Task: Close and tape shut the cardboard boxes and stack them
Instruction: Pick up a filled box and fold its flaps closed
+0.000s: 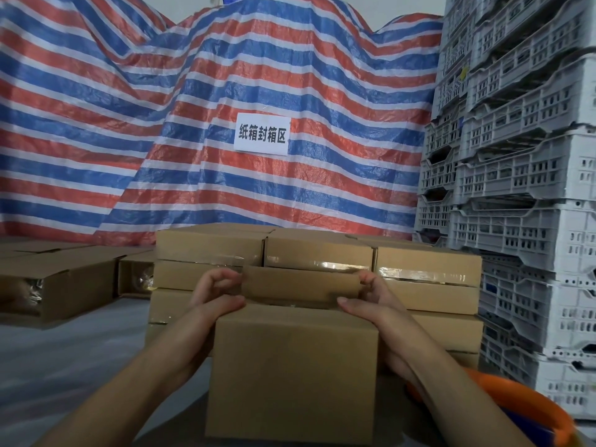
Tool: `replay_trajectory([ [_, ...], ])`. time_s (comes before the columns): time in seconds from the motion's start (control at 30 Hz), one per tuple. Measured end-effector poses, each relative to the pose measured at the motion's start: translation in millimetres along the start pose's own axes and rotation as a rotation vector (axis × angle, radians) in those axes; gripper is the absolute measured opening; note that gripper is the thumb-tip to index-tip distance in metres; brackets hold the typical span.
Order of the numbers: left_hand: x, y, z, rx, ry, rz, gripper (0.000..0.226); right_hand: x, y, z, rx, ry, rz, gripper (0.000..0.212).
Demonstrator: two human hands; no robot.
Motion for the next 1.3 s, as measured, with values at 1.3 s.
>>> replay_trajectory([
  [1.3,79.1,-1.9,-53.2,0.256,-1.211,0.377,0.035,0.2,-0.8,-6.1,-0.079,0.184,0.146,0.026],
])
Point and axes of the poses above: each hand's wrist, its own y-axis away from the middle knuckle, its own x-axis out of the palm, z = x × y, the point moved 4 cm from there along -y, towards the middle knuckle, and after that the axes turned 2 degrees about -x, right-handed, at the moved point
